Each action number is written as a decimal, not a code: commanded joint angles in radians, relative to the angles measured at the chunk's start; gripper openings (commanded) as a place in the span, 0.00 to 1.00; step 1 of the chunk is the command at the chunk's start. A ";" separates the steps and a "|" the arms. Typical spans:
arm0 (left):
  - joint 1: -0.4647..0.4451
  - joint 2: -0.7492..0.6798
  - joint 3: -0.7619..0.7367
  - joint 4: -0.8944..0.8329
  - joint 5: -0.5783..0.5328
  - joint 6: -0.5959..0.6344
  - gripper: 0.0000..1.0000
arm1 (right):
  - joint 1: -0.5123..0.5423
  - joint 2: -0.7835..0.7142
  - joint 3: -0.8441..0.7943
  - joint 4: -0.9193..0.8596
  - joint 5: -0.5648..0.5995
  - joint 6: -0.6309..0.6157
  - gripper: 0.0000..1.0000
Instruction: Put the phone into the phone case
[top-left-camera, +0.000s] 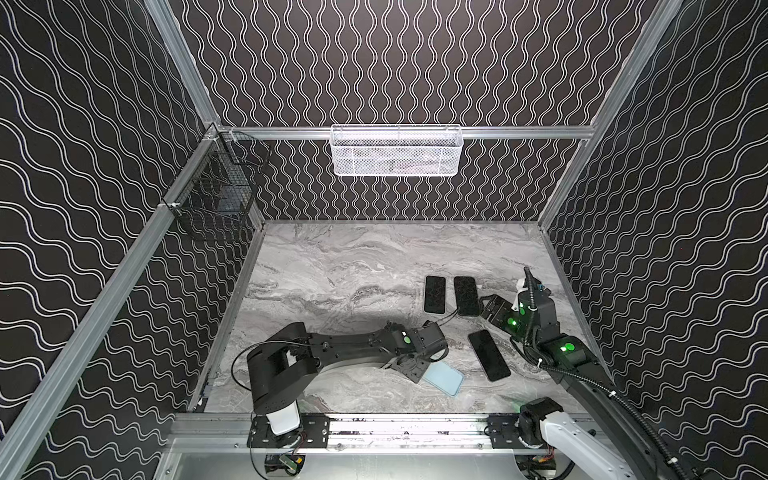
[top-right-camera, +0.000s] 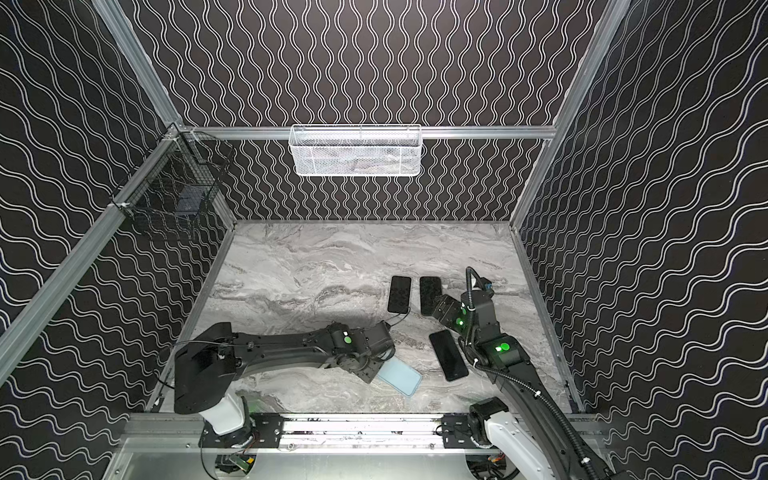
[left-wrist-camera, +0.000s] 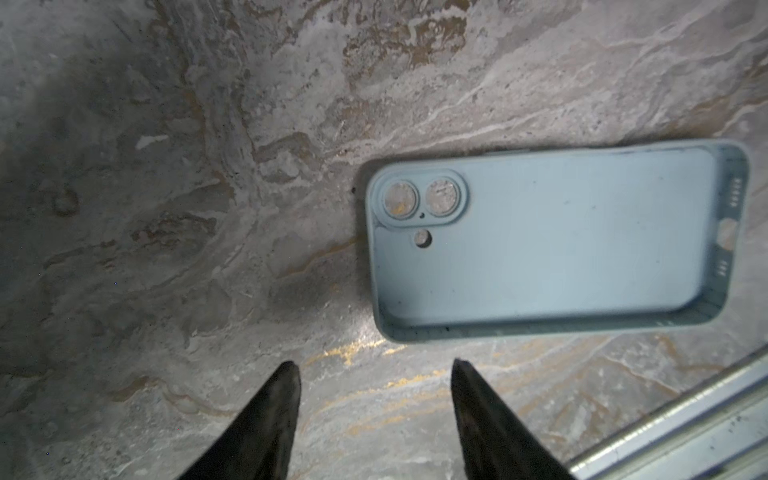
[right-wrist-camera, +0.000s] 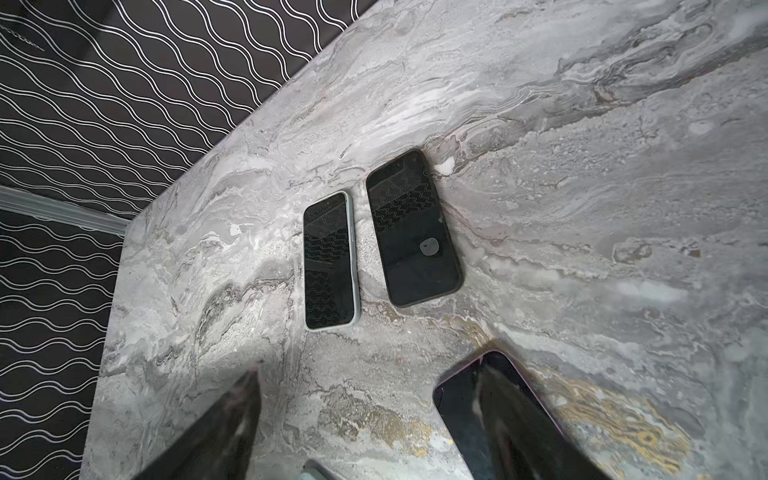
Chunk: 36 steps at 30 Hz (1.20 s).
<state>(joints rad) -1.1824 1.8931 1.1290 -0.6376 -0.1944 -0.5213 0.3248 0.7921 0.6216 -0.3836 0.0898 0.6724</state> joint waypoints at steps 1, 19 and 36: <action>0.000 0.029 0.025 0.029 -0.061 -0.007 0.57 | -0.001 -0.004 -0.002 -0.007 -0.007 0.007 0.84; 0.047 0.104 0.032 0.084 -0.014 0.015 0.20 | -0.003 -0.010 -0.005 -0.002 0.009 -0.001 0.84; 0.095 0.117 0.003 0.104 0.014 0.002 0.00 | -0.006 0.004 0.001 0.006 0.009 -0.006 0.84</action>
<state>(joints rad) -1.1057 2.0075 1.1446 -0.5388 -0.1677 -0.5167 0.3199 0.7971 0.6170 -0.3820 0.0887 0.6693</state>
